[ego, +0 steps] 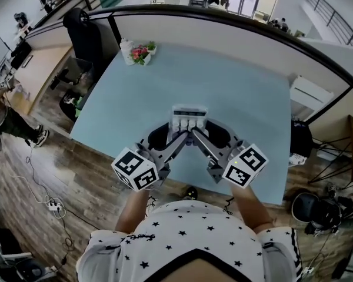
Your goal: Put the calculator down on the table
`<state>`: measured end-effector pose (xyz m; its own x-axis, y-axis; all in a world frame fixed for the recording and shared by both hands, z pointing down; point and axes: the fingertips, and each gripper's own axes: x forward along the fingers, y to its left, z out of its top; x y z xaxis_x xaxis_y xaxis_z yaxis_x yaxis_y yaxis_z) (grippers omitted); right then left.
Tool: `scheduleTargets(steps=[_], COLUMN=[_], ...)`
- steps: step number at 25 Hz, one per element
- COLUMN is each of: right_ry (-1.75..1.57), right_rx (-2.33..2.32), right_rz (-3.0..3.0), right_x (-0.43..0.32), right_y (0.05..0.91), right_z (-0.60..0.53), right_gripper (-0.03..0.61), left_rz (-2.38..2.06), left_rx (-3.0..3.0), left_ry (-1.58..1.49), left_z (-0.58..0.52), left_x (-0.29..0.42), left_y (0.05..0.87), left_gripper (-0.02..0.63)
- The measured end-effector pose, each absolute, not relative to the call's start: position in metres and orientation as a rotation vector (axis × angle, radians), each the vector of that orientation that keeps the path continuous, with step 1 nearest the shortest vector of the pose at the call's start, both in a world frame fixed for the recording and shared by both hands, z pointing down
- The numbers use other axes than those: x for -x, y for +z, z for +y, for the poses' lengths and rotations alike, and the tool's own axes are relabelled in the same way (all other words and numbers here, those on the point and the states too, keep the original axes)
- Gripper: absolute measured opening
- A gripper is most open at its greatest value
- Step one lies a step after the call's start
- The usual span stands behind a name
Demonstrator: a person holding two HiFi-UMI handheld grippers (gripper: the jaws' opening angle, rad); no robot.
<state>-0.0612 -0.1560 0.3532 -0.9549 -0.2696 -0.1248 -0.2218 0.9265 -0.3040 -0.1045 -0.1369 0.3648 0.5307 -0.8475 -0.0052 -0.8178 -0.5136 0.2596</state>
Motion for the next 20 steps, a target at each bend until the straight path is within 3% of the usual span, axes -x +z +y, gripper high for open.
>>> scheduleTargets(steps=[20], right_ry=[-0.527], right_rx=[0.656], right_rz=[2.834], right_x=[0.037], right_y=[0.370], right_z=[-0.196], right_gripper=[0.160], left_rz=[-1.152], left_rx=[-2.596], left_ry=[-0.094], left_z=[-0.185], left_x=[0.083], left_y=[0.380], left_gripper=[0.207])
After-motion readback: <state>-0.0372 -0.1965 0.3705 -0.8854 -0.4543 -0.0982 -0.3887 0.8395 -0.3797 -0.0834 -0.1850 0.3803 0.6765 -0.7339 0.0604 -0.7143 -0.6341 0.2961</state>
